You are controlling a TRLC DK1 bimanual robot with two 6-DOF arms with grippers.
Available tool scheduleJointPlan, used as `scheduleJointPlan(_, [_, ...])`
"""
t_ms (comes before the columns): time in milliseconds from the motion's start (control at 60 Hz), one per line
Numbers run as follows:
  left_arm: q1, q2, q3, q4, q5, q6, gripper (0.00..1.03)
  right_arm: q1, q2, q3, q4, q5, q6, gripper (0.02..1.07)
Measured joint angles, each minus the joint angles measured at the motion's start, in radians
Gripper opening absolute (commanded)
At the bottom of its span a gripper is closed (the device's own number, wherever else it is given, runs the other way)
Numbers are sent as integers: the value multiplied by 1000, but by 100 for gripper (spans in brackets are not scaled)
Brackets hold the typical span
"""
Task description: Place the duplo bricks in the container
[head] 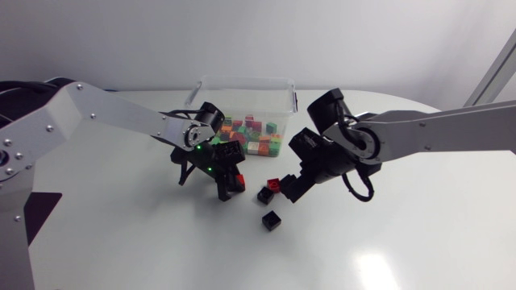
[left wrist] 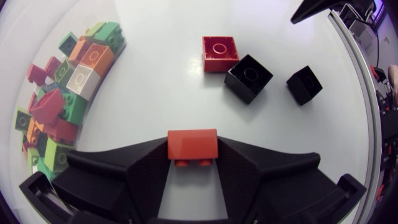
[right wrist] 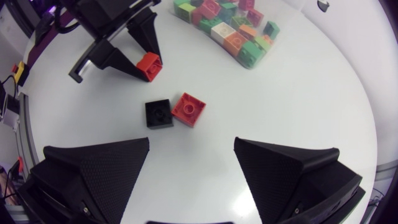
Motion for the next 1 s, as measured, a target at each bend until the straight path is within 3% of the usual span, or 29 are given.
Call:
scheduleJointPlan(283, [55, -209, -93, -7, 0, -1, 41, 77, 146, 249, -174, 55, 165, 97])
scheduleJointPlan(500, [104, -427, -134, -7, 4, -35, 41, 88, 324, 407, -283, 89, 248, 85])
scheduleJointPlan(600, [122, -522, -134, -5, 4, -66, 41, 82, 364, 459, -312, 99, 282, 84])
scheduleJointPlan(683, [132, -579, -134, 18, 5, -93, 41, 79, 386, 487, -326, 110, 297, 84])
scheduleJointPlan(733, [136, -604, -134, 50, 5, -117, 41, 78, 399, 499, -330, 118, 309, 75])
scheduleJointPlan(800, [142, -622, -134, 91, 5, -148, 41, 76, 417, 507, -333, 130, 315, 70])
scheduleJointPlan(967, [150, -624, -134, 163, 4, -216, 41, 66, 441, 507, -341, 140, 333, 69])
scheduleJointPlan(1000, [154, -624, -134, 178, 4, -227, 41, 63, 448, 507, -344, 140, 334, 64])
